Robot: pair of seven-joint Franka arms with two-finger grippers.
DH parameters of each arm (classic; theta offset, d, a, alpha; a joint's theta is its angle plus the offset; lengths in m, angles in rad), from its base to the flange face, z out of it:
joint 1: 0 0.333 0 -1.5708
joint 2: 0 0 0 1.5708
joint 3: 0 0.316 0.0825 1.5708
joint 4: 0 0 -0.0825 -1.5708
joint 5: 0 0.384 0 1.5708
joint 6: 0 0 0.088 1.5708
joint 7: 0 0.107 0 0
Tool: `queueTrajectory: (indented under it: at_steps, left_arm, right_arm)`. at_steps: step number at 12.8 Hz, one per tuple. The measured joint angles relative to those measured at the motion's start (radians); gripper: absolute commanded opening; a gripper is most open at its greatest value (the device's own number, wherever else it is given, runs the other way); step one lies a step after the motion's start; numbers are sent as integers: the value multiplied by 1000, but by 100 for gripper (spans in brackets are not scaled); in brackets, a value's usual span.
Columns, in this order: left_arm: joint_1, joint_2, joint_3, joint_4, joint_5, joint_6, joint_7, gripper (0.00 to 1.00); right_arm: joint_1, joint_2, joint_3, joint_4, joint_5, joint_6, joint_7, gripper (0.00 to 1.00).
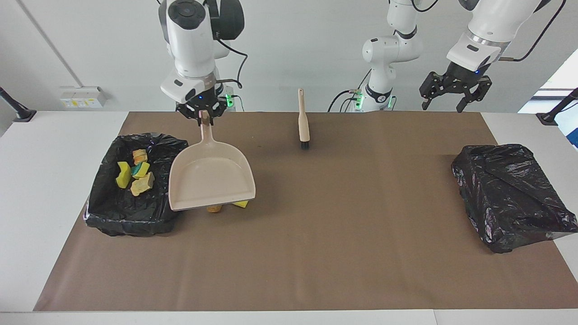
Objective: Sweep and dump trash in bin
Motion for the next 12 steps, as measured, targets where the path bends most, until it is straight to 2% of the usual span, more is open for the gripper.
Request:
queueTrajectory:
  at_steps: [2,5,8,12]
  left_arm:
    - [-20,9,22,25,0,-15,0,100]
    - [-139,22,147,58,0,-30,3,100]
    - [-190,31,179,65,10,-43,3,100]
    - [-190,42,188,66,15,-52,3,100]
  right_arm:
    - [73,89,-1,40,19,77,177,0]
    - [161,247,-1,116,68,213,367,0]
    - [236,374,-2,168,89,355,411,0]
    - [335,479,-4,189,86,463,484,0]
